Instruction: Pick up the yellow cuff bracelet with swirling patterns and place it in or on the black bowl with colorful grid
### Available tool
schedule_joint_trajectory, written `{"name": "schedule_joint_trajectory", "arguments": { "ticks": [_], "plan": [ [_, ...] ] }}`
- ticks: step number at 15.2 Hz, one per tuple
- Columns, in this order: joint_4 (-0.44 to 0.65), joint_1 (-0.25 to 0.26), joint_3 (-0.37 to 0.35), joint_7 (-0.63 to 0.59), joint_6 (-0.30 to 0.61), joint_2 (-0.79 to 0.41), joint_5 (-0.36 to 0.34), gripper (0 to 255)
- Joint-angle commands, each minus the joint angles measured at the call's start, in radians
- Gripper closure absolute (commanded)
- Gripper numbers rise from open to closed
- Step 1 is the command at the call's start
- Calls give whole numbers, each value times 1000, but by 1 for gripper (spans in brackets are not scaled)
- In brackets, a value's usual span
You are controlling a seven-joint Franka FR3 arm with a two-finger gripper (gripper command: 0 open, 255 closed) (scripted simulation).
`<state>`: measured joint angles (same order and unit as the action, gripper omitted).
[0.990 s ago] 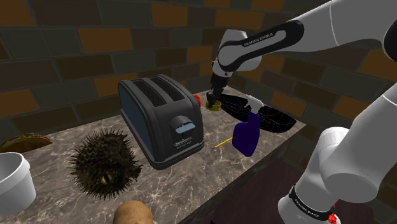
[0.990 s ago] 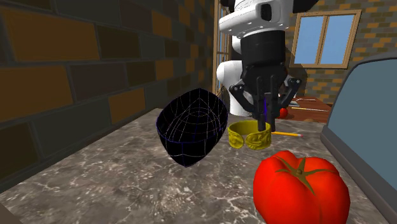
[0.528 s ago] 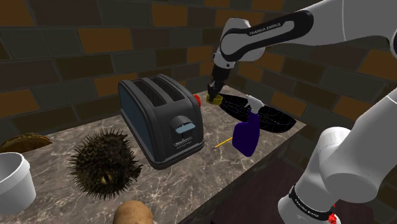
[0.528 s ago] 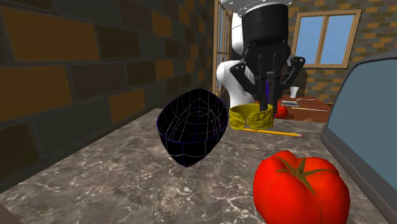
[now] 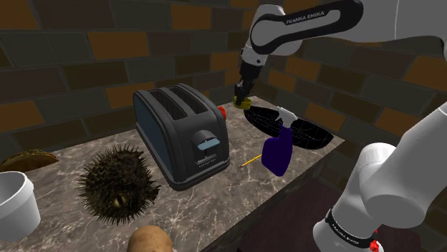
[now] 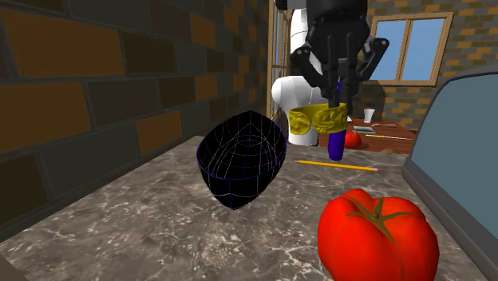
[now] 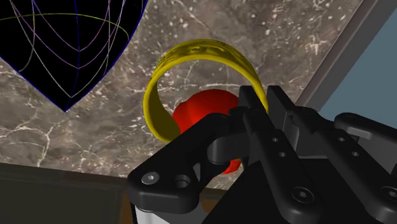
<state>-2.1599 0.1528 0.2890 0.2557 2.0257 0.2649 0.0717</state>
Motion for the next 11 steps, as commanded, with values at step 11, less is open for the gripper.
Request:
{"name": "schedule_joint_trajectory", "arguments": {
  "ticks": [11],
  "plan": [
    [-67, -59, 46, 63, -109, 175, -63, 255]
  ]
}}
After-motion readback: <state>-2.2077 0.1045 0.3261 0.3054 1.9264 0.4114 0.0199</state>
